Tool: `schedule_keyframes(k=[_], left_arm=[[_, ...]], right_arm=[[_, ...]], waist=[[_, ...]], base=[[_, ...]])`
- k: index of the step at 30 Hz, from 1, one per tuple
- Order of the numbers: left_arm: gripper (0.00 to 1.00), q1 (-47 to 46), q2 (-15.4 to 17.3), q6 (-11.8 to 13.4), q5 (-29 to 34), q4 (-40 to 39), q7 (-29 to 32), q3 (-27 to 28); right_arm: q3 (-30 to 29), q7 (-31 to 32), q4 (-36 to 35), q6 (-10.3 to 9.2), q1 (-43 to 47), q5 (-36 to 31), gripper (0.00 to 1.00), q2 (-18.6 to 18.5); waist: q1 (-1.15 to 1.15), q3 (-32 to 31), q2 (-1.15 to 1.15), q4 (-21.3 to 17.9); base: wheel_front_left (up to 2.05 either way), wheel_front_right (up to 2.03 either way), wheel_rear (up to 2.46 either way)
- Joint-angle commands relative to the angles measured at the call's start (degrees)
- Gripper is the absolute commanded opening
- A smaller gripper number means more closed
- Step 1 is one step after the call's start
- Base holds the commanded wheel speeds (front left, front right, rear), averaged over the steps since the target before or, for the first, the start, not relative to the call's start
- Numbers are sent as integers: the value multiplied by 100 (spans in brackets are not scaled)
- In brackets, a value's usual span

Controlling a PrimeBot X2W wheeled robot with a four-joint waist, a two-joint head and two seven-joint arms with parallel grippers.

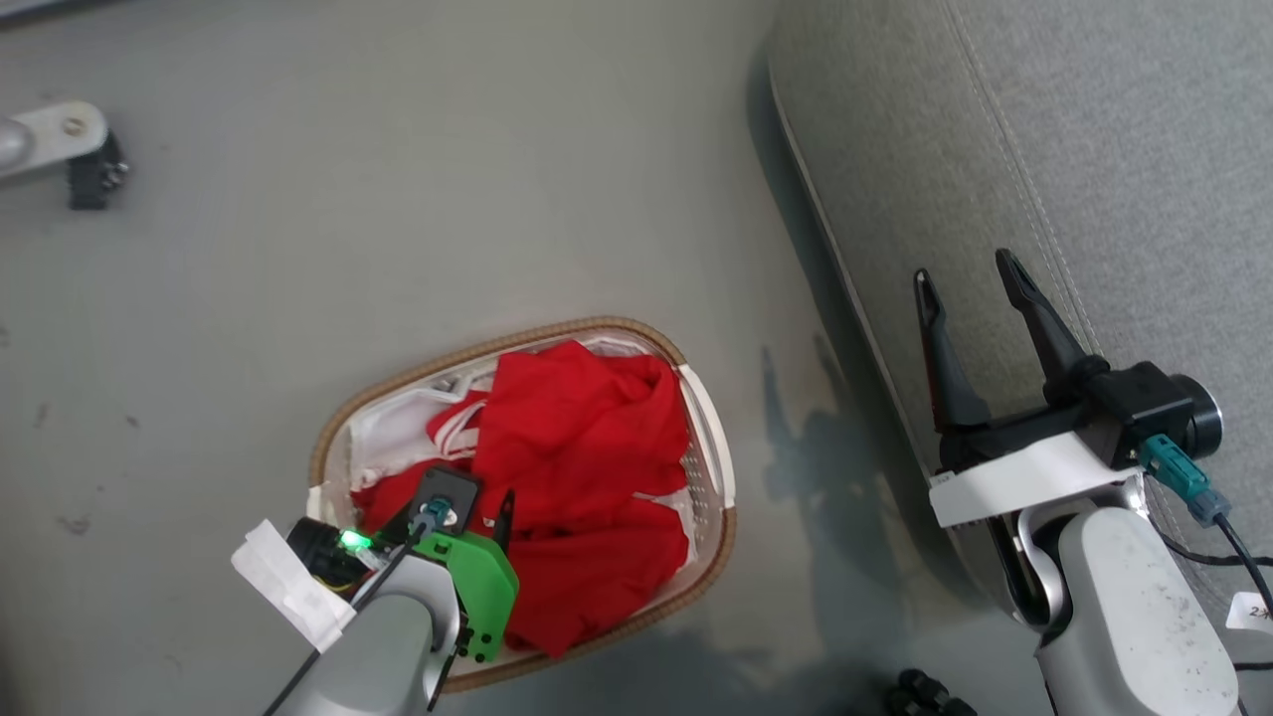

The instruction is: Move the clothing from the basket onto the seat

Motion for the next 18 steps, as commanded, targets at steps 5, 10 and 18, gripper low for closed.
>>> schedule_keyframes(k=[5, 10, 18], left_arm=[[100, -467, 175, 89, -5, 358, -9, -11], [100, -795, 277, 176, -85, 591, 2, 56], [100, -1166, 426, 322, -176, 799, 66, 134]], right_arm=[[178, -28, -86, -4, -257, 190, 100, -8], [302, -28, -104, -4, -366, 321, 100, -8], [478, -28, -131, -4, -510, 499, 100, -10]], waist=[[-1, 940, 0, -667], [-1, 1219, 0, -801], [-1, 1515, 0, -1010]], base=[[0, 0, 0], [0, 0, 0], [0, 0, 0]])
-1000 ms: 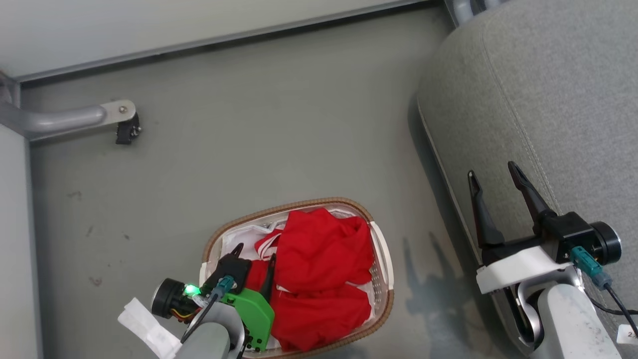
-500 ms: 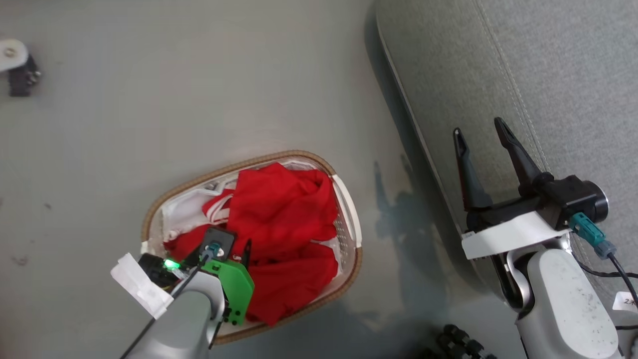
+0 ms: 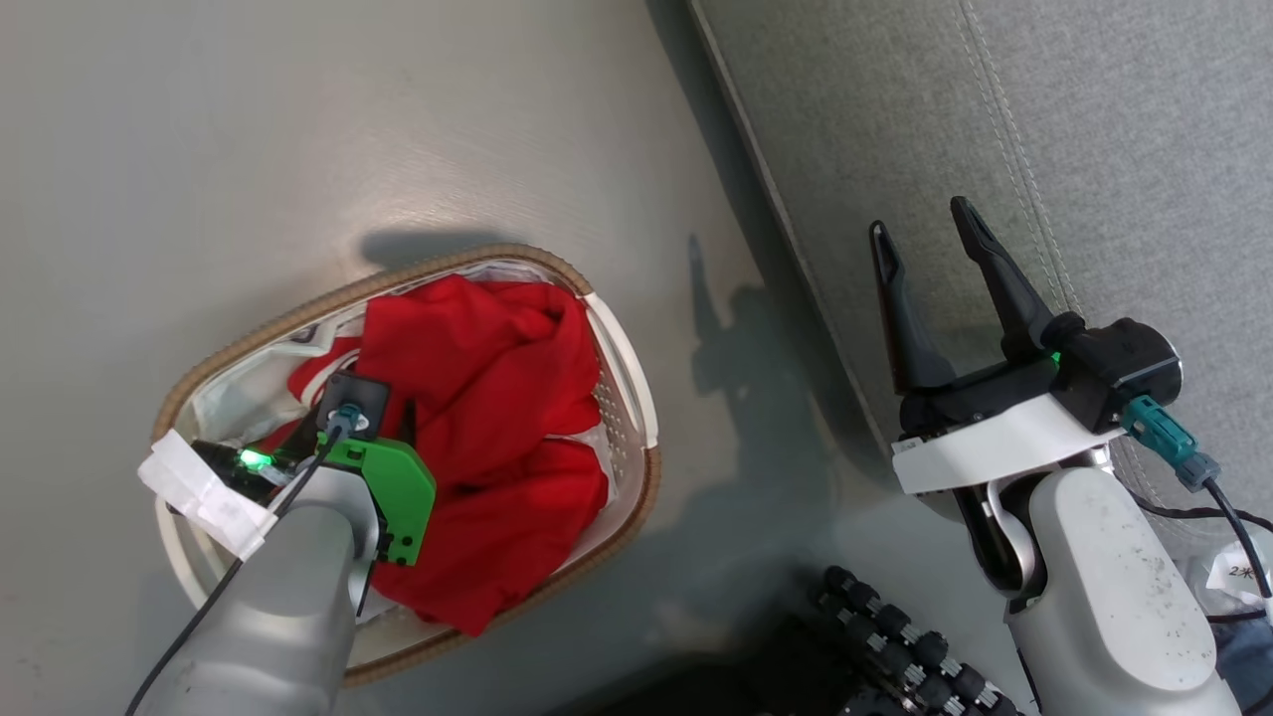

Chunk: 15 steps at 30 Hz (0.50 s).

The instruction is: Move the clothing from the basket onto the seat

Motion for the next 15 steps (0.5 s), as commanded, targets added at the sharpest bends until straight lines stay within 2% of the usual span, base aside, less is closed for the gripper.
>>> schedule_keyframes(k=[1, 4, 7, 8, 9, 10, 14, 15], left_arm=[[100, -139, 85, 62, -26, 49, 25, 20], [100, -189, 92, 91, -16, 82, 53, -20], [100, -227, 32, 8, -15, 92, 17, -72], [94, -239, 9, -23, -32, 88, -2, -80], [81, -248, -25, -46, -44, 76, -26, -94], [50, -244, -55, -75, -52, 67, -53, -109], [1, -193, -142, -132, -59, 1, -163, -195], [0, -167, -157, -142, -70, -21, -193, -208]], right_arm=[[36, -28, -27, -4, -85, 48, 100, -10], [97, -28, -36, -4, -107, 107, 100, -11], [118, -28, -30, -4, -90, 144, 100, -12], [117, -28, -24, -4, -86, 147, 100, -12], [116, -28, -14, -4, -75, 152, 100, -11], [121, -28, -1, -4, -57, 156, 100, -12], [146, -28, 41, -4, -17, 123, 100, -12], [147, -28, 46, -4, -16, 113, 100, -13]], waist=[[-1, 220, 0, -225], [-1, 256, 0, -286], [-1, 260, 0, -308], [-1, 254, 0, -306], [-1, 240, 0, -301], [-1, 219, 0, -293], [-1, 115, 0, -245], [-1, 86, 0, -231]], base=[[0, 0, 0], [0, 0, 0], [0, 0, 0], [0, 0, 0], [0, 0, 0], [0, 0, 0], [0, 0, 0], [0, 0, 0]])
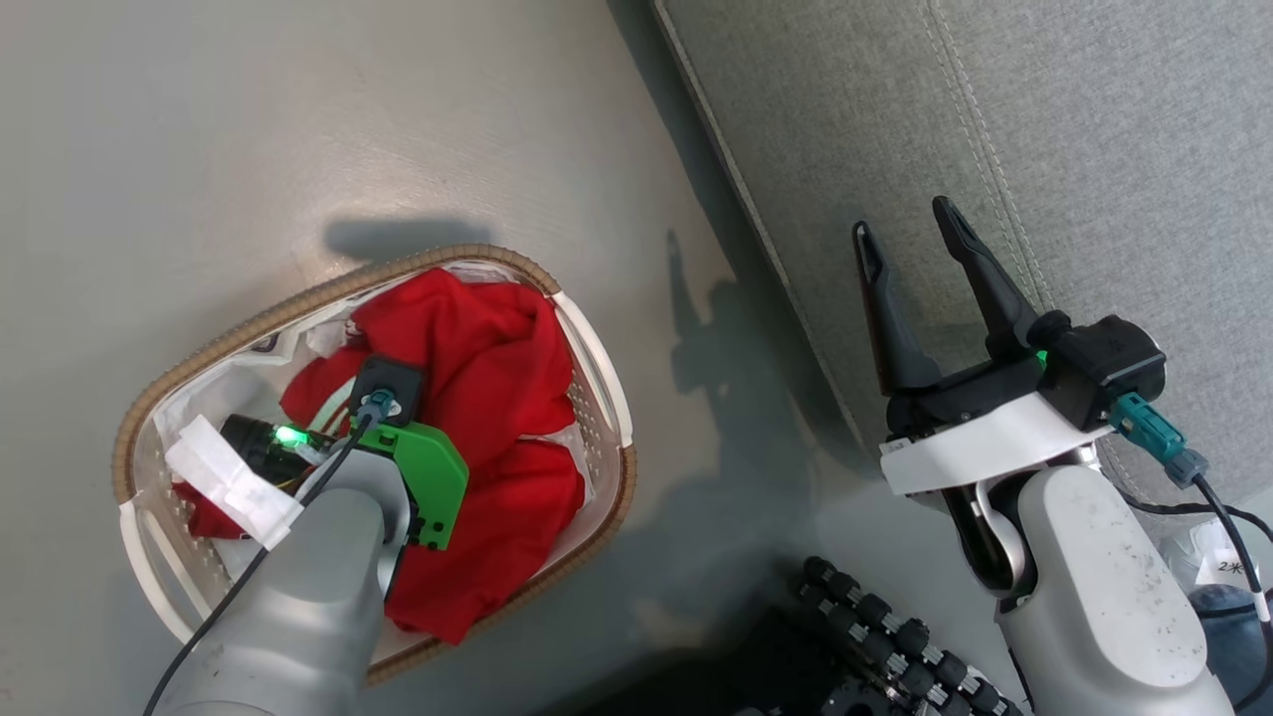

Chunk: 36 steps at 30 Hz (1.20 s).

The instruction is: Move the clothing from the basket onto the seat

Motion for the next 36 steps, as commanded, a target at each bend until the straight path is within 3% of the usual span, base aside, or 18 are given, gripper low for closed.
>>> schedule_keyframes(k=[1, 16, 31, 36], left_arm=[[0, 28, -6, -37, -51, -39, -53, -24], [0, 561, -146, -298, -113, -829, -183, -343], [0, 1398, -149, -472, -151, -2421, -183, -567], [0, 1209, 96, -534, 0, -2902, -182, -829]], right_arm=[[-4, -28, 19, -4, 43, -24, 100, -15], [-220, -28, 227, -4, 338, -470, 100, -18], [-536, -28, 525, -4, 1371, -1052, 100, -21], [-550, -28, 589, -4, 1771, -1164, 100, -20]], waist=[[0, -89, 0, 57], [0, -1149, 0, 569], [0, -3243, 0, 1316], [0, -3916, 0, 1510]], base=[[0, 0, 0], [0, 0, 0], [0, 0, 0], [0, 0, 0]])
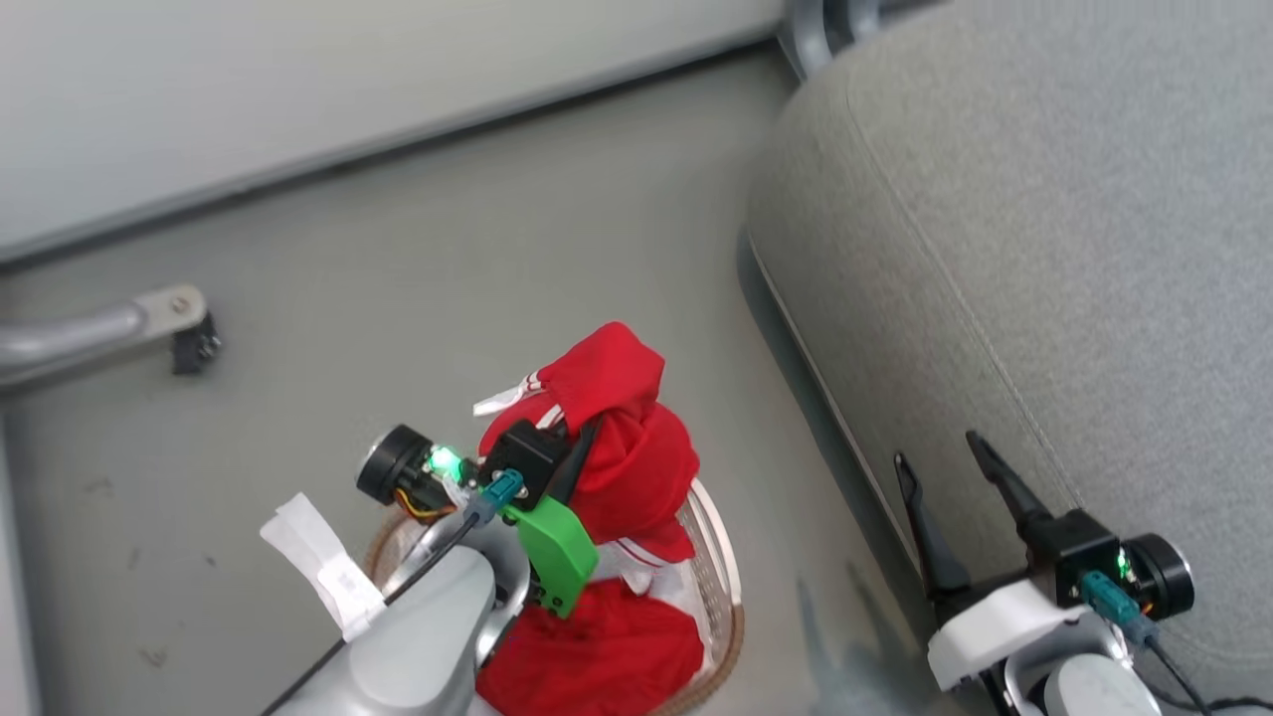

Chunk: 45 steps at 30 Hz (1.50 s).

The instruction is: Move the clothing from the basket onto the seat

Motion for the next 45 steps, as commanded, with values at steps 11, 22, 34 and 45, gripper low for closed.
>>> schedule_keyframes(k=[11, 22, 34, 45], left_arm=[[0, -1009, 638, -33, -280, -987, 446, -736], [0, -2394, 1017, -34, -501, -1689, 894, -1124], [0, -3177, 926, -33, -758, -1930, 1086, -1470], [0, -3213, 891, -33, -943, -2124, 1144, -1716]], right_arm=[[-57, -28, 2, -4, 500, -101, 100, -25], [194, -28, -5, -4, 281, -204, 100, -25], [823, -28, 165, -5, -325, -644, 100, -25], [985, -28, 620, -4, -1334, -833, 100, -25]], waist=[[0, -1647, 0, 661], [0, -1802, 0, 684], [0, -1855, 0, 789], [0, -1830, 0, 954]], base=[[0, 0, 0], [0, 0, 0], [0, 0, 0], [0, 0, 0]])
